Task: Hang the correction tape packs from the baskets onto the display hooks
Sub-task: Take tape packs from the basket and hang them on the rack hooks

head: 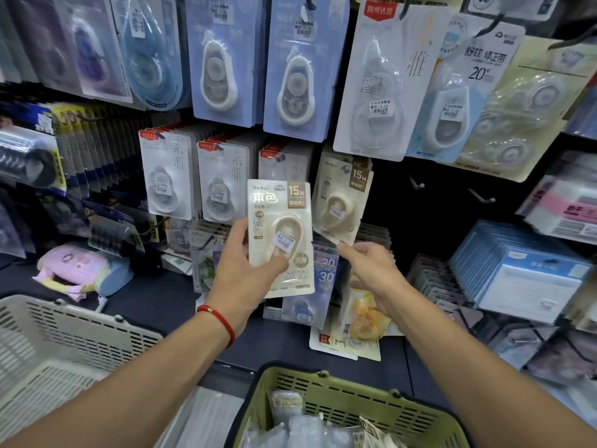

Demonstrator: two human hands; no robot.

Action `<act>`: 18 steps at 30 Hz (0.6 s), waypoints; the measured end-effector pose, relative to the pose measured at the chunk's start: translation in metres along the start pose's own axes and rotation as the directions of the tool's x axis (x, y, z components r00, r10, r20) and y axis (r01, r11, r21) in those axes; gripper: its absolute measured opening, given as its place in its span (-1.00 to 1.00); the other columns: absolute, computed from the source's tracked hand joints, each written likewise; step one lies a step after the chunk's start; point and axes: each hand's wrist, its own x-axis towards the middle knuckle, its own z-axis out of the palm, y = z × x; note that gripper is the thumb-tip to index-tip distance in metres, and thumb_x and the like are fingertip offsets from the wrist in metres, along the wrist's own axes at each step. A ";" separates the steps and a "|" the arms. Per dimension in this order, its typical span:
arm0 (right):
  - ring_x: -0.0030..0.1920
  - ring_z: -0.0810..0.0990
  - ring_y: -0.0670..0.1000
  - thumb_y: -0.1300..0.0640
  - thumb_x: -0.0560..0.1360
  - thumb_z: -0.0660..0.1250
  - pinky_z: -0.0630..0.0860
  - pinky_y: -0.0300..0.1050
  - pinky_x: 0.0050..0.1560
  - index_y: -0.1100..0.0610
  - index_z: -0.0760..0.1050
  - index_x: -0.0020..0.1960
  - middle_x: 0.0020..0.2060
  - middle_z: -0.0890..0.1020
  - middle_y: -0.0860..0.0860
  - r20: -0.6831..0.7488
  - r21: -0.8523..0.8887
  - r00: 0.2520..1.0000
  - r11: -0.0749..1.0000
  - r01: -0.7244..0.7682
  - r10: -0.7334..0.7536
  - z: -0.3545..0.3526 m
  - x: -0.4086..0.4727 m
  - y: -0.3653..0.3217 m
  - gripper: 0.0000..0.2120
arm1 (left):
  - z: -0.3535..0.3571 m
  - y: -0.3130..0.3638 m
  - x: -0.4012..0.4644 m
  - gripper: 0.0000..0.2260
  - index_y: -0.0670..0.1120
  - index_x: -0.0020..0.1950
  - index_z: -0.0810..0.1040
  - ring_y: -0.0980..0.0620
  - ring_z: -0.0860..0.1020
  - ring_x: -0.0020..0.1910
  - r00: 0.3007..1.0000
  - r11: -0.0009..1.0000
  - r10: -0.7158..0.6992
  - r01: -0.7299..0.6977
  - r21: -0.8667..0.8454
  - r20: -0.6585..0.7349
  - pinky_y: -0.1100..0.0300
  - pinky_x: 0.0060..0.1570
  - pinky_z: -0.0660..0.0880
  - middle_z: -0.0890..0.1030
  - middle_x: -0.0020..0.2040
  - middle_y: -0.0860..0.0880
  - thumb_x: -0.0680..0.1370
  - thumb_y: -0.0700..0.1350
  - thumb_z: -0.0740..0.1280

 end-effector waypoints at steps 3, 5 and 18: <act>-0.06 0.73 -0.09 -0.30 0.54 0.39 0.71 -0.06 -0.09 -0.06 0.63 0.12 0.00 0.73 -0.07 0.123 0.131 0.981 0.982 0.136 -0.153 -0.003 -0.012 -0.010 -0.65 | 0.007 0.001 -0.001 -0.44 0.11 0.37 0.52 0.00 0.73 0.14 0.998 1.000 -0.004 0.005 -0.027 0.056 -0.16 0.15 0.67 0.75 0.14 0.03 0.47 -0.30 0.58; -0.02 0.75 -0.09 -0.39 0.44 0.40 0.71 -0.01 -0.01 -0.08 0.65 0.15 0.00 0.75 -0.13 0.169 0.131 0.950 0.962 0.242 -0.262 -0.007 -0.024 -0.019 -0.53 | 0.012 0.003 -0.002 -0.41 0.13 0.40 0.52 -0.02 0.71 0.19 0.995 0.999 -0.001 0.006 -0.048 0.101 -0.15 0.20 0.65 0.74 0.19 0.01 0.44 -0.16 0.62; 0.05 0.76 -0.05 -0.10 0.58 0.43 0.67 -0.11 -0.03 -0.05 0.54 0.20 0.05 0.76 -0.09 -0.003 0.283 0.916 0.878 0.387 -0.402 -0.019 -0.033 -0.024 -0.75 | 0.029 0.002 -0.007 -0.27 0.10 0.58 0.39 -0.10 0.71 0.06 0.987 0.998 -0.046 0.039 0.051 0.156 0.03 0.06 0.70 0.68 0.13 -0.12 0.51 -0.37 0.51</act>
